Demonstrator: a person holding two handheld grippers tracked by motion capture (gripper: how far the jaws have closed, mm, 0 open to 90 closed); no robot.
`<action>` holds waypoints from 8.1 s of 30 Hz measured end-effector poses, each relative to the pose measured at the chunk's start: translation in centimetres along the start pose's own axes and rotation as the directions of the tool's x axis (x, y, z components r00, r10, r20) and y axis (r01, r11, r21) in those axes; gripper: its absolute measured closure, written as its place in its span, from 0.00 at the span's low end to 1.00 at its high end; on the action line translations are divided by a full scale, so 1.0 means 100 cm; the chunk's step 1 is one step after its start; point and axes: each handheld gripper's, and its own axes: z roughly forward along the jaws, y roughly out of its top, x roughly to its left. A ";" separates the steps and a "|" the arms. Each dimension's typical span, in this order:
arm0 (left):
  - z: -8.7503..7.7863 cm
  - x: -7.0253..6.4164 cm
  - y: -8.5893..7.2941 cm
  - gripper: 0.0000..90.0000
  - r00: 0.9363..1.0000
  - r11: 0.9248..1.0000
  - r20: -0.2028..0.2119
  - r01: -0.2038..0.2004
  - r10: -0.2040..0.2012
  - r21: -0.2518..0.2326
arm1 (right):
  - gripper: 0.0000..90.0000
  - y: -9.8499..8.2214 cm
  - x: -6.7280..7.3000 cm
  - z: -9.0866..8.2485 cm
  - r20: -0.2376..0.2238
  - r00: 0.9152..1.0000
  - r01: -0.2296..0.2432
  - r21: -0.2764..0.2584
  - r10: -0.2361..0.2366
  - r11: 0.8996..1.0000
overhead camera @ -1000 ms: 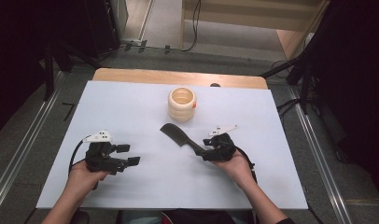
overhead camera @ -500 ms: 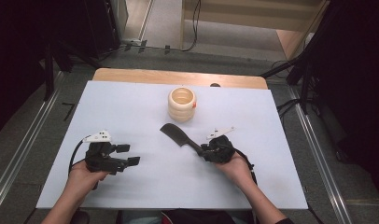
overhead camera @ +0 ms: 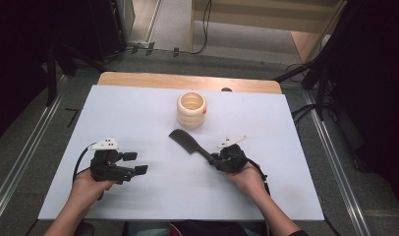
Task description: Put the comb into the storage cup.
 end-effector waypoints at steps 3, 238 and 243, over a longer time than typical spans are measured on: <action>0.000 0.000 0.001 0.27 1.000 1.000 -0.001 -0.002 0.002 0.000 | 0.78 -0.003 0.002 0.000 0.018 1.000 0.011 -0.020 -0.010 1.000; 0.061 0.005 0.075 0.81 0.875 0.828 0.019 0.463 -0.483 -0.317 | 0.27 0.062 0.082 0.018 -0.093 0.995 -0.081 -0.390 0.049 0.917; 0.061 0.006 0.075 0.81 0.875 0.828 0.023 0.466 -0.483 -0.311 | 0.26 0.057 0.077 0.014 -0.086 0.996 -0.062 -0.394 0.030 0.917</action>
